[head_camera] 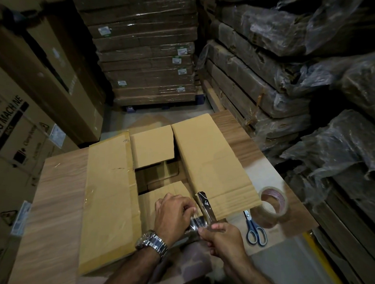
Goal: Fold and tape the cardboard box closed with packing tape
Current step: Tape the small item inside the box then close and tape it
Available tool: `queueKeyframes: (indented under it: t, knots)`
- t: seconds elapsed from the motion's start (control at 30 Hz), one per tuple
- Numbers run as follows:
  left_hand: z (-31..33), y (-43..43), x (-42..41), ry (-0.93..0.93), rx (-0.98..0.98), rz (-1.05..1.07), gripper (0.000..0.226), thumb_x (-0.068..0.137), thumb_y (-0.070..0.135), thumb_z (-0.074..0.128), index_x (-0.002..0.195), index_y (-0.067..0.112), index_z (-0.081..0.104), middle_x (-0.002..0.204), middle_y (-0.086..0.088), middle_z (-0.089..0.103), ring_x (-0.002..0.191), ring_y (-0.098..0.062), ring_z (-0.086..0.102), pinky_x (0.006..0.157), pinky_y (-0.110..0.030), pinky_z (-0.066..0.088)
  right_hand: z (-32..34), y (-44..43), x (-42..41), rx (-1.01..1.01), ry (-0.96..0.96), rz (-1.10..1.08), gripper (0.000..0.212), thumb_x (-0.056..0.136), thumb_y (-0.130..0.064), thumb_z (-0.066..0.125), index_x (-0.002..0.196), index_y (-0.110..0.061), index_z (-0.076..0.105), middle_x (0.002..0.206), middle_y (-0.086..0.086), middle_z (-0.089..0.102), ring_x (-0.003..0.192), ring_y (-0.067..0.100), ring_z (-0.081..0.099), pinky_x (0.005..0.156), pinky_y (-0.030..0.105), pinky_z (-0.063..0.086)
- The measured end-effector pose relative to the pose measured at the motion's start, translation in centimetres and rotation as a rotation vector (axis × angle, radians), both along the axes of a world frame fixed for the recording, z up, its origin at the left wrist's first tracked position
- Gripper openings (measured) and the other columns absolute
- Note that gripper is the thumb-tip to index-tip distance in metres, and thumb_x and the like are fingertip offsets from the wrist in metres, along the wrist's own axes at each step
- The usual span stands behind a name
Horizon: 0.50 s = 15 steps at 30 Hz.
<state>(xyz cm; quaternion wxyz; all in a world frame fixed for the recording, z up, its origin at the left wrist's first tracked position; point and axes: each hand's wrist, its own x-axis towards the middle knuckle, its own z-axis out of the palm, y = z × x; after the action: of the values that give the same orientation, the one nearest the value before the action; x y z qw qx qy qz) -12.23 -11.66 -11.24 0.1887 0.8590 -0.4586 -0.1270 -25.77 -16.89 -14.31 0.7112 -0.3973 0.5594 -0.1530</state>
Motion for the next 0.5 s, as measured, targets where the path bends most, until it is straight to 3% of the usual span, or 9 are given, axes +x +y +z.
queueKeyframes:
  t: [0.13,0.5]
  knots:
    - [-0.15,0.04,0.08,-0.005,-0.008,-0.001,0.012,0.092,0.042,0.056,0.084,0.037,0.062,0.088,0.023,0.060,0.093,-0.002,0.042,0.083,-0.027,0.024,-0.08,0.10,0.01,-0.009,0.005,-0.008,0.032,0.069,-0.001,0.083,0.087,-0.003,0.057,0.071,0.021,0.068,0.043,0.014,0.047,0.040,0.021,0.036]
    - [-0.56,-0.17,0.10,-0.018,-0.025,-0.011,0.013,0.091,0.041,0.056,0.084,0.036,0.066,0.086,0.021,0.062,0.092,-0.003,0.043,0.085,-0.029,0.027,-0.84,0.22,0.10,-0.005,-0.013,-0.034,0.032,0.069,0.001,0.082,0.082,-0.007,0.054,0.059,0.014,0.062,0.039,0.013,0.044,0.038,0.019,0.034]
